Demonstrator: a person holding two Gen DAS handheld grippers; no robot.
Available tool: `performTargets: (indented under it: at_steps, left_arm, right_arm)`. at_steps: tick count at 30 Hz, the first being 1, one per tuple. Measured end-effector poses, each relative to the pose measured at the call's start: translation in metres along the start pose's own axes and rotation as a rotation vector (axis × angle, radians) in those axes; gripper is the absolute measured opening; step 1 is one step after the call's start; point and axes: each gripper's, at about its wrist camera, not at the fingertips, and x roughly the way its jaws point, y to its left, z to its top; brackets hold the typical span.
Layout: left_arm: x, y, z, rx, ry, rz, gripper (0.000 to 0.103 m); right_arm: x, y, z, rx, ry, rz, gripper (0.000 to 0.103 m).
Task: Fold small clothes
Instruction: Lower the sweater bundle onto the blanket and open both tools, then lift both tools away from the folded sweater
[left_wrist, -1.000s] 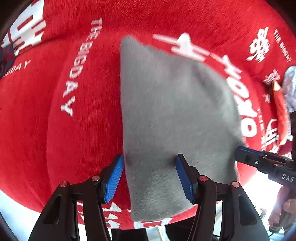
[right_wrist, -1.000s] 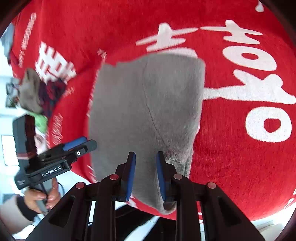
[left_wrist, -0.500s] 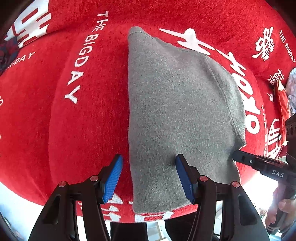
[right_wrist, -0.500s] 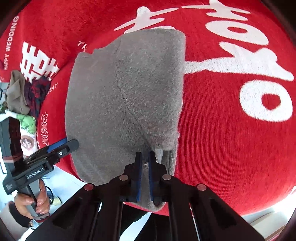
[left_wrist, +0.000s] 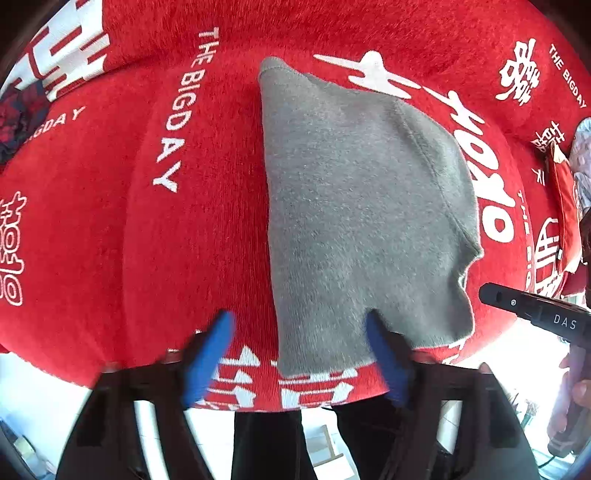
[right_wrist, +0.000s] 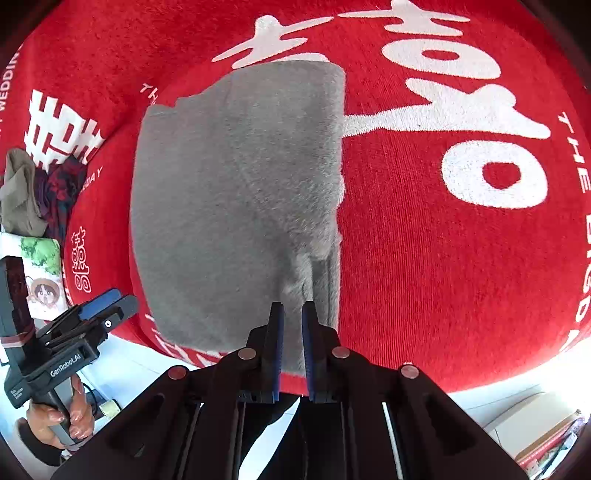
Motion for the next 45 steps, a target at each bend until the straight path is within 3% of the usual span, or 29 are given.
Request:
performTargets:
  at_steps: [7, 10, 12, 14, 15, 16, 18, 20, 27, 29, 32, 38, 45]
  left_arm:
    - [-0.025, -0.002, -0.013, -0.013, -0.003, -0.018, 0.083]
    - [-0.033, 0.0, -0.018, -0.031, -0.015, -0.023, 0.083]
    - [-0.04, 0.001, -0.022, -0.036, -0.018, -0.024, 0.083]
    - [-0.046, 0.001, -0.024, -0.037, -0.019, -0.018, 0.083]
    - [-0.047, 0.001, -0.024, -0.04, -0.02, -0.016, 0.089]
    - [-0.05, 0.001, -0.024, -0.043, -0.021, -0.012, 0.103]
    - [-0.056, 0.0, -0.025, -0.036, -0.036, 0.004, 0.103]
    - [-0.061, -0.002, -0.025, -0.022, -0.045, 0.026, 0.103]
    - [-0.096, -0.01, -0.023, 0.034, -0.182, 0.173, 0.103]
    - [-0.108, -0.006, -0.021, 0.034, -0.219, 0.157, 0.103]
    - [-0.118, 0.004, -0.016, 0.005, -0.211, 0.1, 0.103]
    - [-0.131, 0.009, -0.015, -0.01, -0.194, 0.111, 0.103]
    - [-0.13, 0.003, -0.024, 0.024, -0.135, 0.129, 0.103]
  right_arm:
    - [-0.019, 0.022, -0.002, -0.014, 0.004, -0.008, 0.013]
    - [-0.025, 0.032, -0.003, -0.033, 0.001, -0.022, 0.033]
    - [-0.029, 0.04, -0.003, -0.051, -0.006, -0.035, 0.065]
    - [-0.033, 0.049, -0.003, -0.076, -0.013, -0.049, 0.068]
    - [-0.035, 0.053, -0.004, -0.086, -0.013, -0.054, 0.068]
    - [-0.037, 0.057, -0.004, -0.092, -0.014, -0.057, 0.068]
    - [-0.038, 0.062, -0.004, -0.094, -0.015, -0.06, 0.07]
    - [-0.042, 0.065, -0.005, -0.09, -0.024, -0.063, 0.083]
    - [-0.068, 0.075, -0.013, -0.078, -0.153, -0.09, 0.091]
    - [-0.075, 0.078, -0.013, -0.074, -0.18, -0.095, 0.103]
    - [-0.08, 0.084, -0.014, -0.062, -0.183, -0.082, 0.103]
    - [-0.081, 0.101, -0.014, -0.06, -0.139, -0.17, 0.103]
    - [-0.085, 0.107, -0.012, -0.037, -0.111, -0.184, 0.103]
